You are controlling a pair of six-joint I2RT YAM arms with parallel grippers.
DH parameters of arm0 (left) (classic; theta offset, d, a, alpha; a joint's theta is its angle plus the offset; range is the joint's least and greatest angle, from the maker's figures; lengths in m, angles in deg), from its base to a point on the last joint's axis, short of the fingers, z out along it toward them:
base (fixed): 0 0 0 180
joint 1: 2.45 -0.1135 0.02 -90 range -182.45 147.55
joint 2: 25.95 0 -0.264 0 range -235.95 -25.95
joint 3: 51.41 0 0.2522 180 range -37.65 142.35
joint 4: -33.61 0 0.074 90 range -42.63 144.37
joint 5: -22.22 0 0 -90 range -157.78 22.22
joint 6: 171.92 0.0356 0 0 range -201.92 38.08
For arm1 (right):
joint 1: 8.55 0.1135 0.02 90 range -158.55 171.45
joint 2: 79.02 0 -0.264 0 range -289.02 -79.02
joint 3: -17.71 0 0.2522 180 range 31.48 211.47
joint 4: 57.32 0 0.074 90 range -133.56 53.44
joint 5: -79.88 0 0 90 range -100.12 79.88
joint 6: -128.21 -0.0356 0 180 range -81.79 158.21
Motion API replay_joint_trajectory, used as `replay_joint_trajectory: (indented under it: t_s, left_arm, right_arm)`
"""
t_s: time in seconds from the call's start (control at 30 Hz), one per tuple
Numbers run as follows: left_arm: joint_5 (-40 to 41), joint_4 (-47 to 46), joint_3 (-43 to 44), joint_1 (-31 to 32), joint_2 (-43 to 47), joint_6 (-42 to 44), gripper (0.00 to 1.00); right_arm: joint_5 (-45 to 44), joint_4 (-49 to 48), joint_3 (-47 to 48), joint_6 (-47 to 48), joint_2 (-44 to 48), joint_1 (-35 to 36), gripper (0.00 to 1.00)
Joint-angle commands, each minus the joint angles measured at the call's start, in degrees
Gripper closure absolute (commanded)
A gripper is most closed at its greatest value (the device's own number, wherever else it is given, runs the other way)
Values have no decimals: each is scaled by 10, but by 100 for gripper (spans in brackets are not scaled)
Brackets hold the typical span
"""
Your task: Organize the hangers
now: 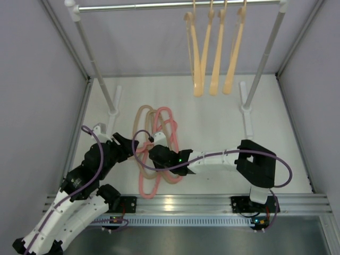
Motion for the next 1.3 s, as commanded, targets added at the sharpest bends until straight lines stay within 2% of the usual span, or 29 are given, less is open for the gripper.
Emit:
replay_joint_trajectory:
  t_s: [0.0, 0.7, 1.27]
  left_arm:
    - [6, 11, 12, 1, 10, 14, 39]
    - [-2, 13, -10, 1, 16, 13, 39]
    - [-7, 13, -20, 1, 18, 13, 39]
  right_arm:
    - [-30, -19, 37, 9, -13, 10, 60]
    - [-42, -26, 37, -1, -54, -21, 60]
    - [-35, -54, 13, -13, -51, -37, 64]
